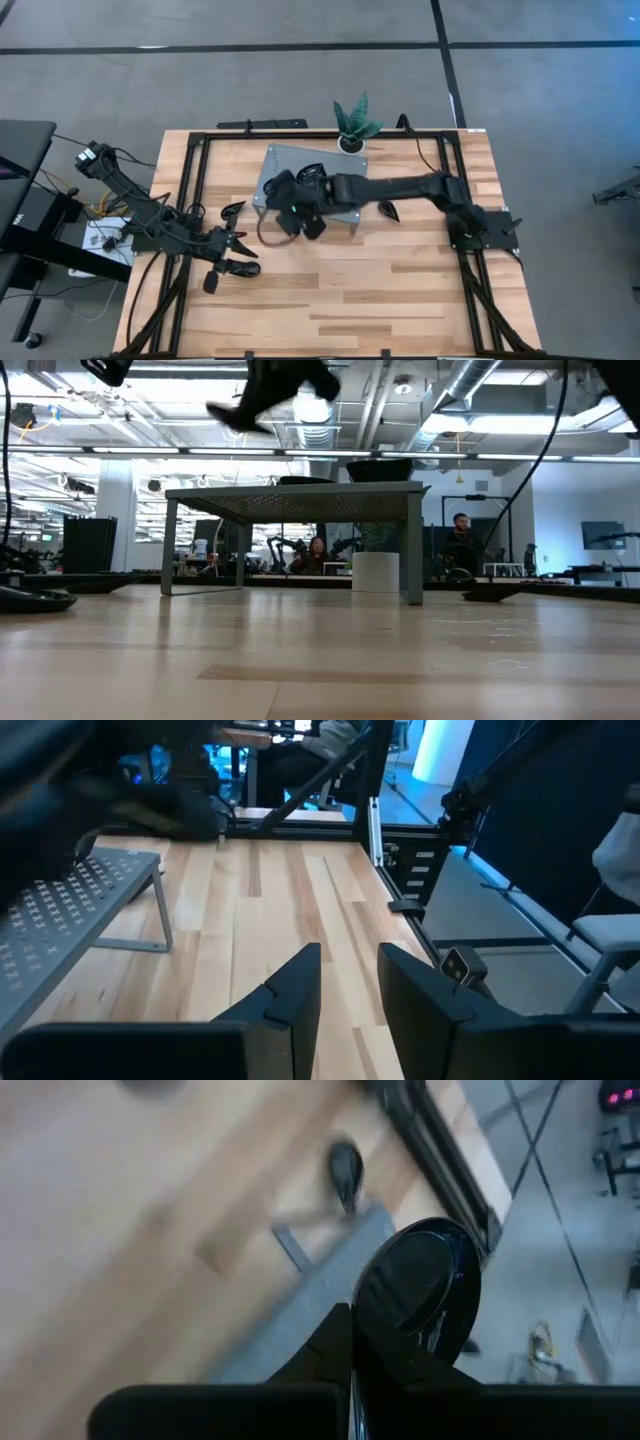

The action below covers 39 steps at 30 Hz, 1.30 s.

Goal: Pick & Place Mini shaped plates
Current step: Stack the drop shaped plate on top of the drop shaped plate on the shelf, then stack the drop shaped plate on top of the drop shaped plates on the shelf

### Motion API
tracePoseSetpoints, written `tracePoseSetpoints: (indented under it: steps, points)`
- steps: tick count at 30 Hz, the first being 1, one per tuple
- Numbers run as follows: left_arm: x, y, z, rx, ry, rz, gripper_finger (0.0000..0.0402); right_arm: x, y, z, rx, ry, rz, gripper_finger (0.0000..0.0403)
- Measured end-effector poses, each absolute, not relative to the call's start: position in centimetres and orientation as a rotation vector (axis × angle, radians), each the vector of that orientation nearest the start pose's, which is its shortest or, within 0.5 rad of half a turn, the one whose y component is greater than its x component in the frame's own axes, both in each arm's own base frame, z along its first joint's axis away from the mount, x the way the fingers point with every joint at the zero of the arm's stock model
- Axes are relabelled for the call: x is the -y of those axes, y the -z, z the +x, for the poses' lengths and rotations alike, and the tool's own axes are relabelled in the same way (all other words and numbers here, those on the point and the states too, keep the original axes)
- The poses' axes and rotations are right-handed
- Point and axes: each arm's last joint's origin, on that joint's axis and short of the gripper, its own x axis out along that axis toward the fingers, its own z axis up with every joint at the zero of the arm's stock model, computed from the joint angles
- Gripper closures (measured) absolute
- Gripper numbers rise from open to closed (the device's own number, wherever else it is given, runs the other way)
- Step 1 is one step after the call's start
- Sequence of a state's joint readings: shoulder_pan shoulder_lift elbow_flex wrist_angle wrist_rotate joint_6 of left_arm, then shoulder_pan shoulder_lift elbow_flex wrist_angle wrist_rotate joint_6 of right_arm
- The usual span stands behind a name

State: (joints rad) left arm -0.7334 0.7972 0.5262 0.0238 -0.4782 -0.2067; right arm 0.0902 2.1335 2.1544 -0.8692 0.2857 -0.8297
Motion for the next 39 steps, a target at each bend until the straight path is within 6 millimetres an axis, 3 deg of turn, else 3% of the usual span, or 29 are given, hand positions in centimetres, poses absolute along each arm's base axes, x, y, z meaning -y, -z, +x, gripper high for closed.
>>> tracePoseSetpoints:
  steps: [8,20,29,39]
  points:
    - [11.0,-26.1,14.2,-0.233,0.231,-0.060,0.0298,0.5,-29.5,48.7,-0.898,-0.232,-1.144,0.0402]
    - [10.9,-25.2,14.1,-0.258,0.226,-0.056,0.0298,3.4,-27.7,49.3,-0.930,-0.242,-1.102,0.0399]
    - [10.9,-25.0,14.1,-0.264,0.222,-0.083,0.0298,3.9,-27.7,49.5,-0.920,-0.226,-1.099,0.0392]
    - [10.9,-25.0,14.1,-0.261,0.223,-0.085,0.0298,3.8,-27.3,49.6,-0.934,-0.223,-1.093,0.0337]
